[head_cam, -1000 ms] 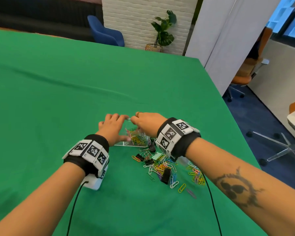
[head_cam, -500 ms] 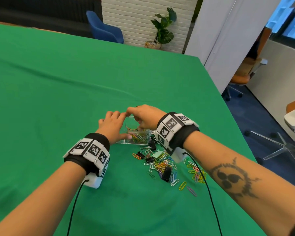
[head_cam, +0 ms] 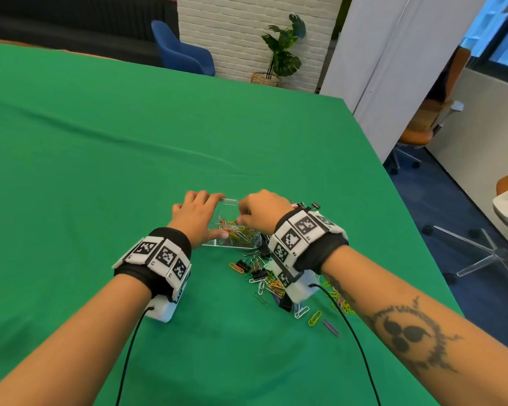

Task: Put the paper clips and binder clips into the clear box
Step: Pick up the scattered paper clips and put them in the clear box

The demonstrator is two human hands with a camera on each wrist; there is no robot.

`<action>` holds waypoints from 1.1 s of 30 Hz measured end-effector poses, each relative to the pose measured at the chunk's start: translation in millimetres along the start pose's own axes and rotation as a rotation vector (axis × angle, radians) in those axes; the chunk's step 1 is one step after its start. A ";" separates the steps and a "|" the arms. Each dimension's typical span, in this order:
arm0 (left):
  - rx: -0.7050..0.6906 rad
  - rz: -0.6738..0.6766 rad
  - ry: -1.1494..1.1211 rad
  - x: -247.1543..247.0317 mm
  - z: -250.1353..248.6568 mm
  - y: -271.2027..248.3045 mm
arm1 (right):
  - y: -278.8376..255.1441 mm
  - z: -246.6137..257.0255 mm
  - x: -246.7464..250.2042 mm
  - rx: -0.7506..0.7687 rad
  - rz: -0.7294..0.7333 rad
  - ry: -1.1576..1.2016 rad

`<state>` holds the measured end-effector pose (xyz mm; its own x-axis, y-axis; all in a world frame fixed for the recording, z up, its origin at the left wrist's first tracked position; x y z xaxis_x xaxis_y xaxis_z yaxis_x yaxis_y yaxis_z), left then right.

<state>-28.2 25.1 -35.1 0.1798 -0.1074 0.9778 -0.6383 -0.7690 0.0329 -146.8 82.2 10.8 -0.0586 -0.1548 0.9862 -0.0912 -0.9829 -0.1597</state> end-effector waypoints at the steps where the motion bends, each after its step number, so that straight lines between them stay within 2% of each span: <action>1: 0.001 -0.001 0.002 -0.1 0.0 -0.5 | 0.4 2.0 -2.3 0.033 0.034 0.083; 5: -0.002 0.002 -0.005 0.1 0.3 -1.2 | -7.9 1.4 -2.6 0.071 0.080 0.270; 8: -0.006 0.006 -0.003 0.5 1.9 0.1 | -26.7 -19.5 3.1 0.025 -0.041 0.397; 11: 0.002 0.015 -0.001 2.0 4.6 1.2 | -55.2 -55.6 -3.5 -0.060 -0.109 0.337; 15: 0.060 0.010 0.024 7.1 8.2 -0.1 | -97.0 -98.0 -35.5 -0.204 0.085 0.144; 18: 0.071 0.018 0.109 13.5 0.4 -3.9 | -117.9 -114.8 -53.2 -0.263 0.155 0.106; 20: 0.023 0.007 0.150 17.7 -16.2 -5.8 | -124.7 -118.0 -64.2 -0.263 0.236 0.060; 23: -0.164 -0.061 0.136 12.4 -59.2 -6.7 | -126.3 -114.8 -74.7 -0.245 0.293 -0.021; 25: -0.283 -0.033 0.063 -4.2 -92.9 -8.2 | -126.4 -112.1 -78.0 -0.229 0.304 -0.041; 26: -0.301 0.020 0.024 -16.0 -107.9 -8.2 | -127.0 -111.8 -79.4 -0.221 0.308 -0.044; 28: -0.229 0.175 -0.026 -41.1 -129.0 -4.0 | -129.6 -112.0 -82.4 -0.212 0.312 -0.040; 30: -0.077 0.301 -0.035 -60.1 -137.4 6.9 | -133.2 -113.1 -85.2 -0.207 0.302 -0.020; 33: 0.131 0.289 -0.039 -69.3 -132.0 29.2 | -136.2 -113.5 -87.1 -0.202 0.276 0.015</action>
<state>-158.0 93.3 -74.6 0.0357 -0.3554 0.9340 -0.5655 -0.7778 -0.2744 -242.2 240.8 -58.3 -0.1230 -0.4089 0.9043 -0.2644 -0.8647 -0.4270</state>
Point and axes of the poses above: each hand's wrist, its own y-axis towards the middle knuckle, its own x-axis out of the back of the hand, z = x × y, the point moved 3 cm from there along y, towards the middle knuckle, and after that the axes turned 2 degrees about -x, right-handed, at the moved point
